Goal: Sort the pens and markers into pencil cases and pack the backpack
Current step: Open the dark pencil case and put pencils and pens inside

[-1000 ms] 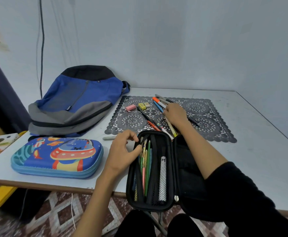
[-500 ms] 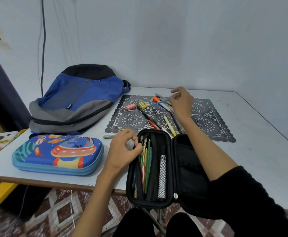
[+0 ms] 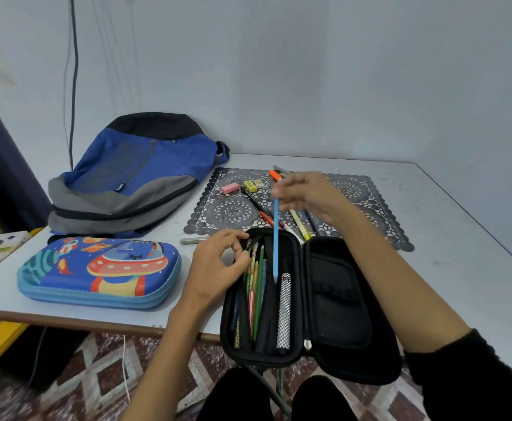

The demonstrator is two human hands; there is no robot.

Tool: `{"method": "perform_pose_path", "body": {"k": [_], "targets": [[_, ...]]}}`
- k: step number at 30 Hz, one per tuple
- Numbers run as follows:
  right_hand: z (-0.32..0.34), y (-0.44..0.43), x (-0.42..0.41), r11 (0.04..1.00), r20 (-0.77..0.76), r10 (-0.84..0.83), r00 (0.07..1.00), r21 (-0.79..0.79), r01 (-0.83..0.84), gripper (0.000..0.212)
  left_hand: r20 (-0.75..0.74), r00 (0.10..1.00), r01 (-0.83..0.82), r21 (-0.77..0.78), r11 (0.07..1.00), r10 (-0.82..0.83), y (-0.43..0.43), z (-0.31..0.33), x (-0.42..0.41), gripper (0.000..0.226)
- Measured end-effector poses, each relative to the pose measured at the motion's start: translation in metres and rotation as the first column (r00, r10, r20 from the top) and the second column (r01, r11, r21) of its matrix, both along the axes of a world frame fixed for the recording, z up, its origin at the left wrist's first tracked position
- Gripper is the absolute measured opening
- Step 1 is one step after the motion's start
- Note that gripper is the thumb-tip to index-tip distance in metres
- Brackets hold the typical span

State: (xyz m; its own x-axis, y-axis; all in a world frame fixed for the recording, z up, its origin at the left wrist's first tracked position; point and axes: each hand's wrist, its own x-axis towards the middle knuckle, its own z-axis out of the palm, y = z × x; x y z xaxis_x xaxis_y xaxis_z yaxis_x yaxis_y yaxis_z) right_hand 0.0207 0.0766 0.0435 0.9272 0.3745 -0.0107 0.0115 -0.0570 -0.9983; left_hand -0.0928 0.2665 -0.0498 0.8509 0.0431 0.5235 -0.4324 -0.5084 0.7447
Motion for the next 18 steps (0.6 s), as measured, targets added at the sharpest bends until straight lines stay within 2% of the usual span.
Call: {"method": "perform_pose_path", "body": {"k": [3, 9, 12, 15, 18], "targets": [[-0.008, 0.008, -0.009, 0.997, -0.030, 0.052, 0.998, -0.056, -0.054, 0.020, -0.001, 1.000, -0.005, 0.001, 1.000, 0.005, -0.001, 0.000, 0.000, 0.018], [-0.004, 0.014, -0.003, 0.975, 0.071, -0.188, 0.980, 0.138, 0.177, 0.015, -0.007, 1.000, -0.010, -0.001, 1.000, 0.010, 0.001, -0.001, 0.001, 0.017], [-0.004, 0.016, -0.004, 0.963, 0.108, -0.226, 0.968, 0.177, 0.205, 0.011, -0.010, 1.000, -0.009, -0.004, 1.000, 0.009, 0.001, -0.001, 0.002, 0.017], [-0.010, 0.021, -0.010, 0.980, 0.095, -0.169, 0.981, 0.121, 0.157, 0.009, -0.003, 1.000, -0.005, -0.008, 1.000, 0.005, 0.001, -0.001, 0.002, 0.017], [-0.016, 0.022, -0.014, 0.993, 0.059, 0.009, 0.998, -0.120, -0.001, 0.015, 0.008, 1.000, -0.002, -0.007, 1.000, 0.002, 0.001, -0.001, 0.003, 0.019]]}}
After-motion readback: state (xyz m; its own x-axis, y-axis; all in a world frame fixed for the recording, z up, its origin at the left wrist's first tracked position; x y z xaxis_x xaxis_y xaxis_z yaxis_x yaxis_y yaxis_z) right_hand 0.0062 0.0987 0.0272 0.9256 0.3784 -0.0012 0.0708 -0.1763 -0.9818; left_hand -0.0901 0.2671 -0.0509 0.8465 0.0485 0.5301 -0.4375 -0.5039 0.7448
